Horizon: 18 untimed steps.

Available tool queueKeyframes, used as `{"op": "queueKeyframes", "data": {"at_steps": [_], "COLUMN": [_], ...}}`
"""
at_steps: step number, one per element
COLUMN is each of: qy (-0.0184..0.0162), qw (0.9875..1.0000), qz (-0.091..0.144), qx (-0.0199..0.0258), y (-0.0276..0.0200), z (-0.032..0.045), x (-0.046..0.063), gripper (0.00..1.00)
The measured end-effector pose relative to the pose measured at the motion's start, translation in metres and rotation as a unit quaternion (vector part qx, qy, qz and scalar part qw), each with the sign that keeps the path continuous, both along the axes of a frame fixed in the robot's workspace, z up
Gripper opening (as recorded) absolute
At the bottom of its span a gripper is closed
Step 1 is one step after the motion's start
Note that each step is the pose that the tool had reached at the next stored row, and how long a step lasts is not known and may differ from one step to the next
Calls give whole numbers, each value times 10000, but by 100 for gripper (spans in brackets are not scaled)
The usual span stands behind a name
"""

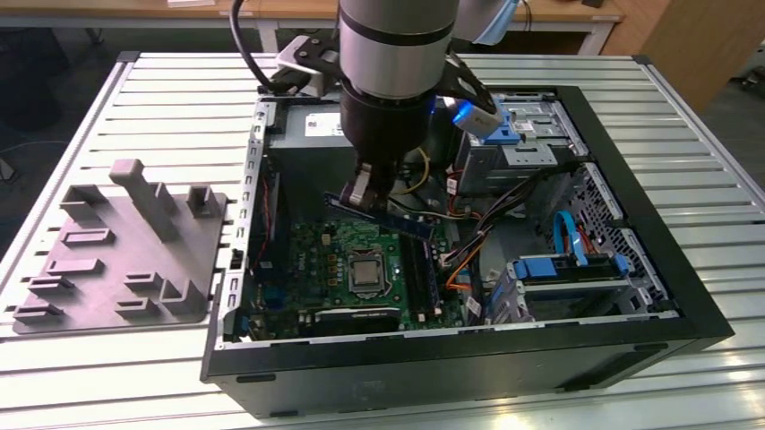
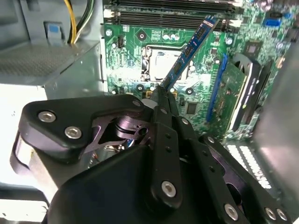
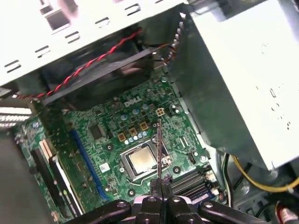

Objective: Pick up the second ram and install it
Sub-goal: 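Insert the second ram into the second slot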

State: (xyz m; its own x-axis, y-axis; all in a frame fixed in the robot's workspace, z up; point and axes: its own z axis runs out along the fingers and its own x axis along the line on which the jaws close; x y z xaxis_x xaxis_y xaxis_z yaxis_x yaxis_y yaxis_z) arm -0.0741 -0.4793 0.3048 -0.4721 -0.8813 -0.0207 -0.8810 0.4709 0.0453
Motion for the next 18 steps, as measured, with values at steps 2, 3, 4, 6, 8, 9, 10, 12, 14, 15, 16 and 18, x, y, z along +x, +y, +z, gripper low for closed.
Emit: {"op": "queueKeyframes", "data": {"at_steps": [2, 3, 4, 6, 8, 9, 10, 12, 14, 15, 16, 18], "qy": [0, 0, 0, 0, 0, 0, 0, 0, 0, 0, 0, 0], "qw": [9998, 9996, 9994, 9985, 9975, 9968, 9962, 9947, 9929, 9920, 9909, 9886], "qz": [-180, -269, -359, -540, -711, -793, -873, -1031, -1188, -1266, -1343, -1506], "qx": [0, 0, 0, 0, 0, 0, 0, 0, 0, 0, 0, 0], "y": [0, 0, 0, 0, 0, 0, 0, 0, 0, 0, 0, 0], "z": [-2, -3, -4, -5, -7, -8, -9, -11, -14, -14, -15, -18], "x": [0, 0, 0, 0, 0, 0, 0, 0, 0, 0, 0, 0], "gripper": [11, 11, 11, 11, 11, 11, 11, 11, 11, 11, 11, 11]}}
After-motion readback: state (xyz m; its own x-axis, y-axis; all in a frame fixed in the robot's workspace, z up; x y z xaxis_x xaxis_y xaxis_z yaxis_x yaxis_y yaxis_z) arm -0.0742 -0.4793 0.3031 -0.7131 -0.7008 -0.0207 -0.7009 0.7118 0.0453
